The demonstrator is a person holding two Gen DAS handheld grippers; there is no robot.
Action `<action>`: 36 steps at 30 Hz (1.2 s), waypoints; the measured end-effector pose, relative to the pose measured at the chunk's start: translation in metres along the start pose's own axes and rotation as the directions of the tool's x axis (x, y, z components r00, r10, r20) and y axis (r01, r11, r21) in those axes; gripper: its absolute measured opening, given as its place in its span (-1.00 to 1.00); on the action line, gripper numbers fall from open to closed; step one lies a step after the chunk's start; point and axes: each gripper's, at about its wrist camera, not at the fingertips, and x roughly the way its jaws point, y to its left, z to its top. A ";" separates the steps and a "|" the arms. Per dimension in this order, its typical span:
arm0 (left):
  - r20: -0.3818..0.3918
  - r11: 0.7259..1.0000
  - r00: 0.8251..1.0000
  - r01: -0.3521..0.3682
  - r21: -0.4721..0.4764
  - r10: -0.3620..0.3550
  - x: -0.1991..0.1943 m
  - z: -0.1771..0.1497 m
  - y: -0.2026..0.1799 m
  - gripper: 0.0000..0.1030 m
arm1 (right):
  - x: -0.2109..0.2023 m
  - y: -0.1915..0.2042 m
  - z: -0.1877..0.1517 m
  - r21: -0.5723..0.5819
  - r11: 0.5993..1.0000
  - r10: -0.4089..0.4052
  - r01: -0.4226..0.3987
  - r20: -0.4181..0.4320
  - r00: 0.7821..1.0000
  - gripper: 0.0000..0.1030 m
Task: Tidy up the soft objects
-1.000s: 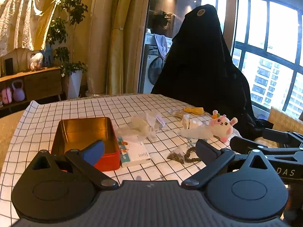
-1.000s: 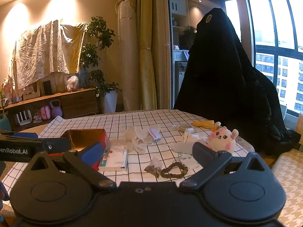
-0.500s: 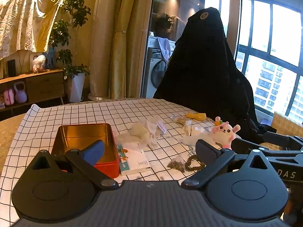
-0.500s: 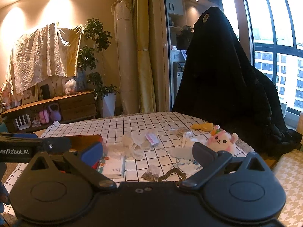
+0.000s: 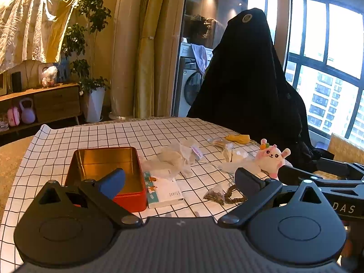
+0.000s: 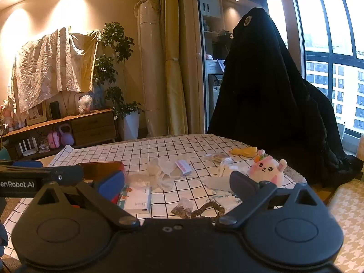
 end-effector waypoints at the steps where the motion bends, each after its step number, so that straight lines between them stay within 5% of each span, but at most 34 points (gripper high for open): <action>1: -0.003 1.000 1.000 0.002 -0.007 -0.002 0.000 0.000 0.000 1.00 | 0.000 0.000 0.000 -0.003 1.000 0.002 -0.002 0.001 1.000 0.91; 23: -0.051 0.999 0.998 0.041 -0.034 -0.043 0.003 -0.007 -0.006 1.00 | -0.008 -0.006 -0.007 0.022 0.999 0.027 -0.026 -0.009 1.000 0.89; 36: -0.111 0.997 0.991 0.068 -0.019 -0.070 0.053 -0.016 -0.010 1.00 | 0.027 -0.032 -0.018 0.026 0.999 0.040 -0.037 -0.095 0.995 0.87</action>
